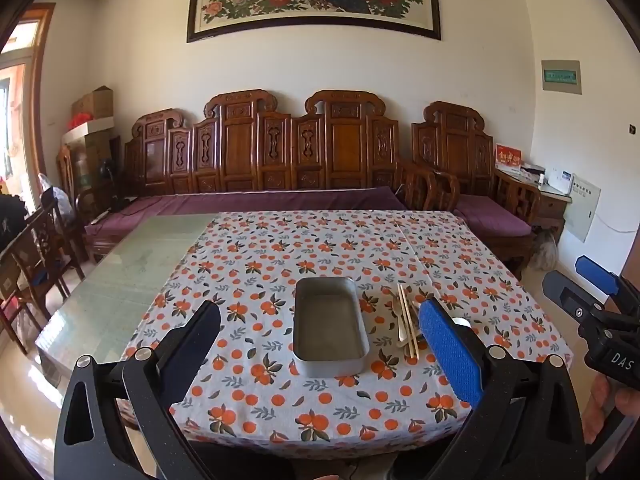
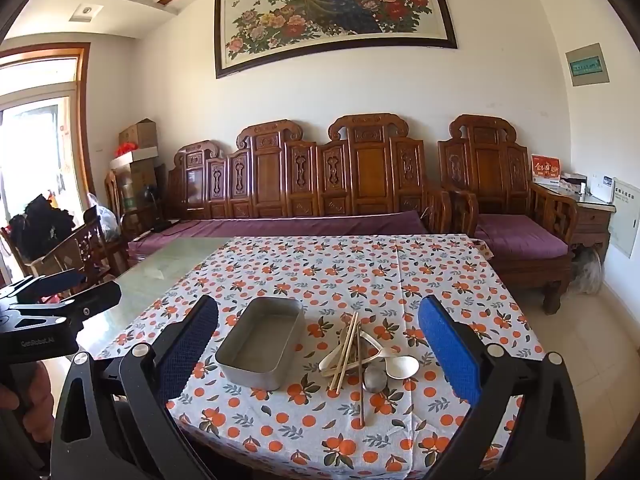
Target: Organize utensils
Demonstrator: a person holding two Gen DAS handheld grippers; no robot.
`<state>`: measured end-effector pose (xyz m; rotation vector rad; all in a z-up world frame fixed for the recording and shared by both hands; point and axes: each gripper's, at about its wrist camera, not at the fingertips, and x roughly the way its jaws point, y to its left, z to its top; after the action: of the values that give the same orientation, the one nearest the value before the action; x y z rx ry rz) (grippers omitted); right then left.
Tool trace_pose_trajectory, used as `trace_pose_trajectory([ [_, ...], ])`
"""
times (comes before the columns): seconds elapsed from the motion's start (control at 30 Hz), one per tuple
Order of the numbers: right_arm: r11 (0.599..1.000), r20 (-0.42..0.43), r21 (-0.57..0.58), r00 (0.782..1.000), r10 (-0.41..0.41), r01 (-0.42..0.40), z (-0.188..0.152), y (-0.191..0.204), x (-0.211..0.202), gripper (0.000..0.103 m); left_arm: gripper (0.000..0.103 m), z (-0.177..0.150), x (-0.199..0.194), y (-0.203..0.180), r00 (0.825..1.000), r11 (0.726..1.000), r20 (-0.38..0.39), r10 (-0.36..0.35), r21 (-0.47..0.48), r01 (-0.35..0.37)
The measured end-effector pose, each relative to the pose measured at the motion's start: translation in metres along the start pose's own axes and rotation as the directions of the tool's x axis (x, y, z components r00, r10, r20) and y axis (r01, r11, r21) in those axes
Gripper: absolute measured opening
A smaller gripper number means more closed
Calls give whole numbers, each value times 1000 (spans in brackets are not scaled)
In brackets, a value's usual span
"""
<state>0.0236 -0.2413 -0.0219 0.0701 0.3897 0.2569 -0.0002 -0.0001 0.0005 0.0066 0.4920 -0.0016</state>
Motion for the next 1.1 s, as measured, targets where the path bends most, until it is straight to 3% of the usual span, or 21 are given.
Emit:
trace_pose_trajectory([
  [1.1, 1000, 3, 3, 1000, 4, -4, 3, 4, -3, 100, 96, 11, -12, -8, 1000, 1000, 15, -6, 2, 6],
])
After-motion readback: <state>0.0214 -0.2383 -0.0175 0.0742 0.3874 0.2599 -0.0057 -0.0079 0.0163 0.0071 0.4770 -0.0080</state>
